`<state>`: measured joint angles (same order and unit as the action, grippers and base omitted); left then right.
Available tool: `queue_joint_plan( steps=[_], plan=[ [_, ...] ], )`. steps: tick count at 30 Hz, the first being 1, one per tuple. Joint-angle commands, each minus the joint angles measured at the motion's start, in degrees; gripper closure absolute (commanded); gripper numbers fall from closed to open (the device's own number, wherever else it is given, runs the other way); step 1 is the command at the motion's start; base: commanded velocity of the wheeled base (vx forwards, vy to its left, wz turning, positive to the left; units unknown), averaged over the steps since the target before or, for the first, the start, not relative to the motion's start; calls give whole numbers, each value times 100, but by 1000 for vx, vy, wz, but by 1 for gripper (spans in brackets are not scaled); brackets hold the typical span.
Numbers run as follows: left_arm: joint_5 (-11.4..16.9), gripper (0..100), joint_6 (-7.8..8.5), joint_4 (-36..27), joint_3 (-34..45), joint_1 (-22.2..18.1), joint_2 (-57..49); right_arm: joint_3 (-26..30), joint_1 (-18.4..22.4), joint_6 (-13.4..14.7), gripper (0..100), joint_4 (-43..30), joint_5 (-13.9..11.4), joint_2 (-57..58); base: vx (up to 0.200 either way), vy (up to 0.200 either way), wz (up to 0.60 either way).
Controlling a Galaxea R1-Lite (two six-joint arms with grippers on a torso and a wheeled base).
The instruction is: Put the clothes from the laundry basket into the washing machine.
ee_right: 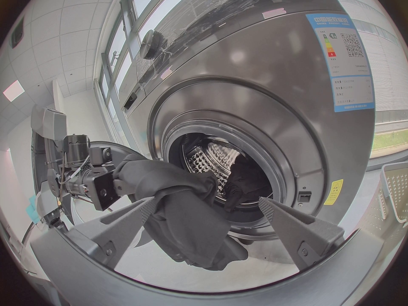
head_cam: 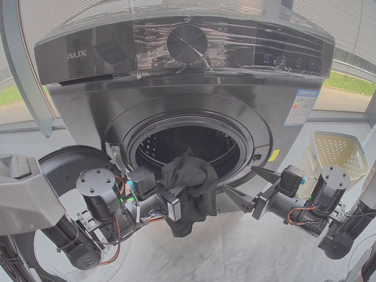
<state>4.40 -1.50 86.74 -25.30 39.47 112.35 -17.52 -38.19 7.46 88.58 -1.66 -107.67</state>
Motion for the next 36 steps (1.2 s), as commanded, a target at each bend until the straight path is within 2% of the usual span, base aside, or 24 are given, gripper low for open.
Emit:
queue_joint_plan(
  steps=[1,3,10,21,25,28,29,30,34,36],
  plan=[
    [-9,100,1,-8,-529,-45,490,3,-39,1,0,2,-1,-26,0,0,0],
    [-9,100,-52,-8,-793,-71,648,-6,-30,1,0,2,-1,-26,0,0,0],
    [-27,100,-61,-78,-2032,-388,1465,3,-30,1,0,2,-1,-9,0,0,0],
    [-27,100,-123,-157,-3201,-651,2459,-6,-39,1,0,2,-10,-26,0,0,0],
    [-27,100,-175,-509,-3394,-660,2546,-6,-39,1,0,2,-10,-35,0,0,0],
    [-27,100,-316,-878,-3676,-660,2555,-6,-39,1,0,2,-19,-44,0,0,0],
    [-27,100,-316,-878,-3676,-660,2555,-6,-39,1,0,2,-19,-44,0,0,0],
    [-36,100,-413,-1141,-4027,-660,2599,-6,-39,1,0,2,-19,-53,0,0,0],
    [-291,100,-413,-1739,-4757,-766,2749,-6,-39,1,0,2,-19,-97,0,0,0],
    [-317,100,-421,-1888,-5073,-783,2889,-6,-39,1,0,2,-19,-114,0,0,0]
  ],
)
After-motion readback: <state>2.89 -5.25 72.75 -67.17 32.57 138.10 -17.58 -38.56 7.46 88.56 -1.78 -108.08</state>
